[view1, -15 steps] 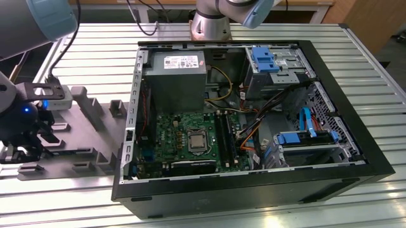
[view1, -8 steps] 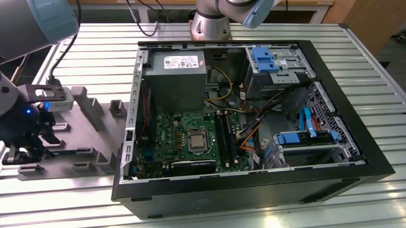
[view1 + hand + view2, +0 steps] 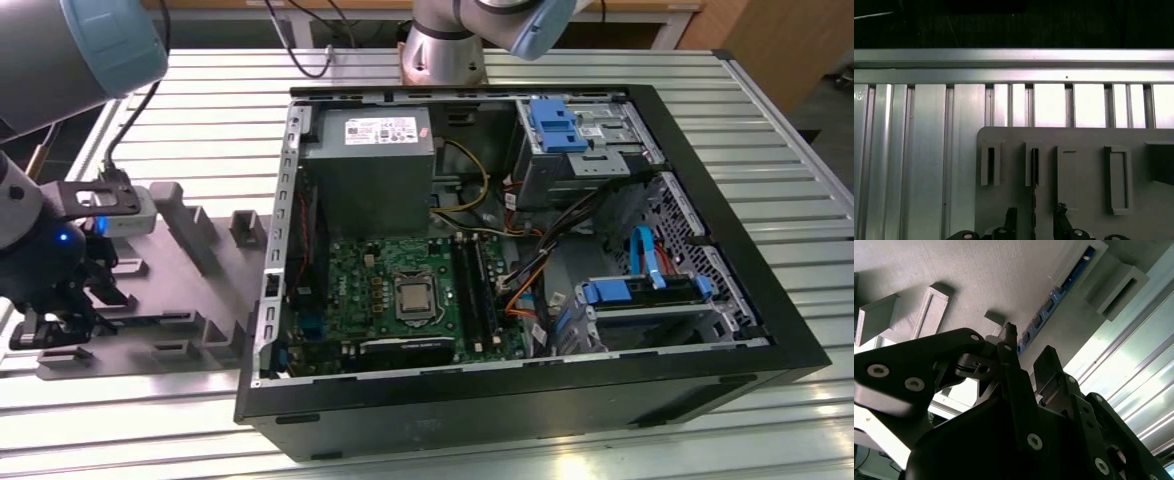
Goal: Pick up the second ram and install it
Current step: 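Pick up the second ram and move it above second insertion slot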
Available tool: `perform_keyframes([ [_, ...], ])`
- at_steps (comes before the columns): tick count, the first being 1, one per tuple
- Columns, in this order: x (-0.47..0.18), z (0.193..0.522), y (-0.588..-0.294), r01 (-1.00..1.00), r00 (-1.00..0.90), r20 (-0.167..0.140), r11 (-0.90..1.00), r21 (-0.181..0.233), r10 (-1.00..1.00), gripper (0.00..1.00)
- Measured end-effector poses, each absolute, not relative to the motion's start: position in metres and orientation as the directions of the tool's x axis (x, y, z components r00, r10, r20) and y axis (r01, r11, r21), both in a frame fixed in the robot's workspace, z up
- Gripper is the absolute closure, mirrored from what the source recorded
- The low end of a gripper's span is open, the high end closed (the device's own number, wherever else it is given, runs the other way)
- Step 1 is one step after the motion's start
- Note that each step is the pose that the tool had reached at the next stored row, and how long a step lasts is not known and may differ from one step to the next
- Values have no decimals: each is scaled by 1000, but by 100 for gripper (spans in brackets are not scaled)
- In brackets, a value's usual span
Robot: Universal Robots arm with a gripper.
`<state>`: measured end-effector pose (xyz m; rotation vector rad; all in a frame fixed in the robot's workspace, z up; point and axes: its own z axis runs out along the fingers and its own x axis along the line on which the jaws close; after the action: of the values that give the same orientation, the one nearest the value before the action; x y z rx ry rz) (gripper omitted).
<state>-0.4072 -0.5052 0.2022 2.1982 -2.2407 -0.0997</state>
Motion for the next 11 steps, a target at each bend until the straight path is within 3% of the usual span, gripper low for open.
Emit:
perform_keyframes([
  [11,-413,198,-505,-999,-8,-44,6,46,-999,58],
])
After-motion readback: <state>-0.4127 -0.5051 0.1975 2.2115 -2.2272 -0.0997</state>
